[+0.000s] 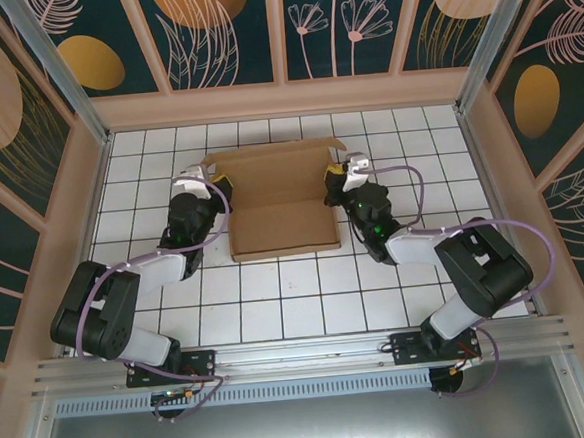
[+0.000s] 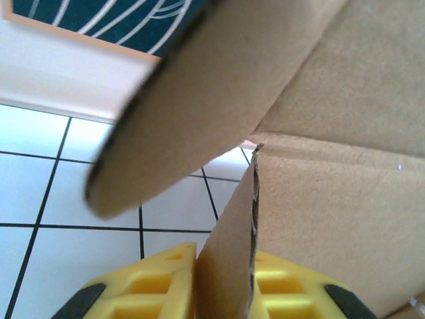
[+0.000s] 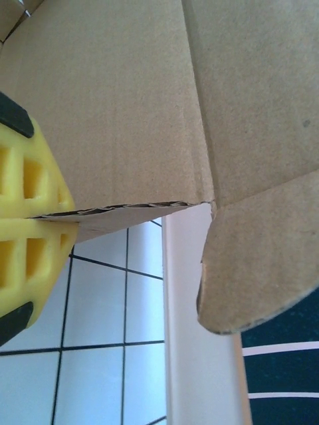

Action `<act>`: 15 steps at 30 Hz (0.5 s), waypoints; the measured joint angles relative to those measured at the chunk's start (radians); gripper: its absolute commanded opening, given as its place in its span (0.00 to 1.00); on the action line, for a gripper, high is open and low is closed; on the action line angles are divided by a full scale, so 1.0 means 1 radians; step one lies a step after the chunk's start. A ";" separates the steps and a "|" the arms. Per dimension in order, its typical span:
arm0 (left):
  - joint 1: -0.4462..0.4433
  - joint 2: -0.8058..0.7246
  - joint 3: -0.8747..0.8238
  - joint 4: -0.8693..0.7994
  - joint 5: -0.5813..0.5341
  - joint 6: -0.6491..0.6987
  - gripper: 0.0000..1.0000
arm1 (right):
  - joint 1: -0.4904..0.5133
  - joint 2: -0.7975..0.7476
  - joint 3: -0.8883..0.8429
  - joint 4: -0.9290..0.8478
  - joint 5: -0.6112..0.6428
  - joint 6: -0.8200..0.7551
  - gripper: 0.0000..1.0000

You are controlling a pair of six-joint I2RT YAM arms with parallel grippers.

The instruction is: Fold the paper box

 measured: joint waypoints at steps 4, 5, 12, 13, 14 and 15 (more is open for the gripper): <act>-0.002 0.029 0.000 0.035 -0.047 -0.064 0.25 | 0.042 0.047 0.001 0.027 0.059 0.007 0.00; -0.004 0.037 0.000 0.041 -0.052 -0.078 0.25 | 0.050 0.049 0.002 0.029 0.076 0.007 0.00; -0.027 0.077 0.000 0.106 -0.078 -0.153 0.25 | 0.093 0.073 0.027 0.024 0.235 0.053 0.00; -0.028 0.080 0.000 0.112 -0.080 -0.161 0.25 | 0.099 0.080 0.035 0.022 0.256 0.057 0.00; -0.029 0.083 0.000 0.117 -0.081 -0.168 0.25 | 0.108 0.090 0.045 0.022 0.282 0.062 0.00; -0.029 0.086 0.000 0.121 -0.085 -0.175 0.26 | 0.117 0.101 0.055 0.022 0.306 0.065 0.00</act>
